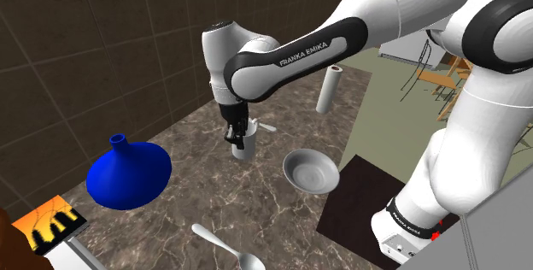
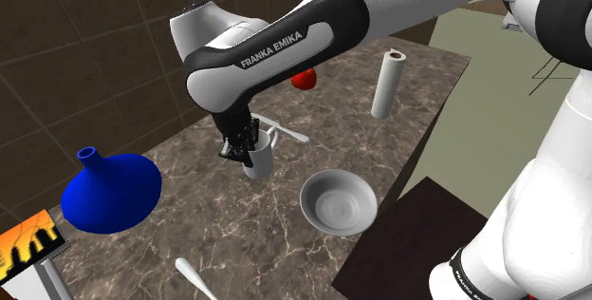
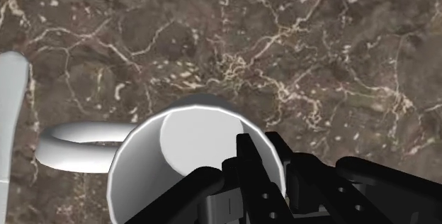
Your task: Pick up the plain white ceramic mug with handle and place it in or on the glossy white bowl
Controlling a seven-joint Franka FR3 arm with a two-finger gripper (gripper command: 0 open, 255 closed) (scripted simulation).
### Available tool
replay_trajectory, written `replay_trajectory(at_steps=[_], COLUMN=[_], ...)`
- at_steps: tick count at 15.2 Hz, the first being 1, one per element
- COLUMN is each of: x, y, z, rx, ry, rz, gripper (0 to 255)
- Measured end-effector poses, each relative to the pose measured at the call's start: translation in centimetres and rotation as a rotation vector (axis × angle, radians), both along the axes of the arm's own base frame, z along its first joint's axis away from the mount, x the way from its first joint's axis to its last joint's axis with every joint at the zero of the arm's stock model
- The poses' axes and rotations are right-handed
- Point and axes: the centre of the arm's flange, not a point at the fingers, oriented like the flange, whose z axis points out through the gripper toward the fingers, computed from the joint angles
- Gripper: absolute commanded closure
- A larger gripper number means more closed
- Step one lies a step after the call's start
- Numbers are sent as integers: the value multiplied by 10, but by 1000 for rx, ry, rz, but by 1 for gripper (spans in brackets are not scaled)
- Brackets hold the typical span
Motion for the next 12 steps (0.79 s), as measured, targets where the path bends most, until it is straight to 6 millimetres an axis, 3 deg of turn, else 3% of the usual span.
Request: replay_trajectory(at_steps=[12], x=[1], y=[0], z=[63], rx=[0], ry=[0], rz=[0], gripper=[255])
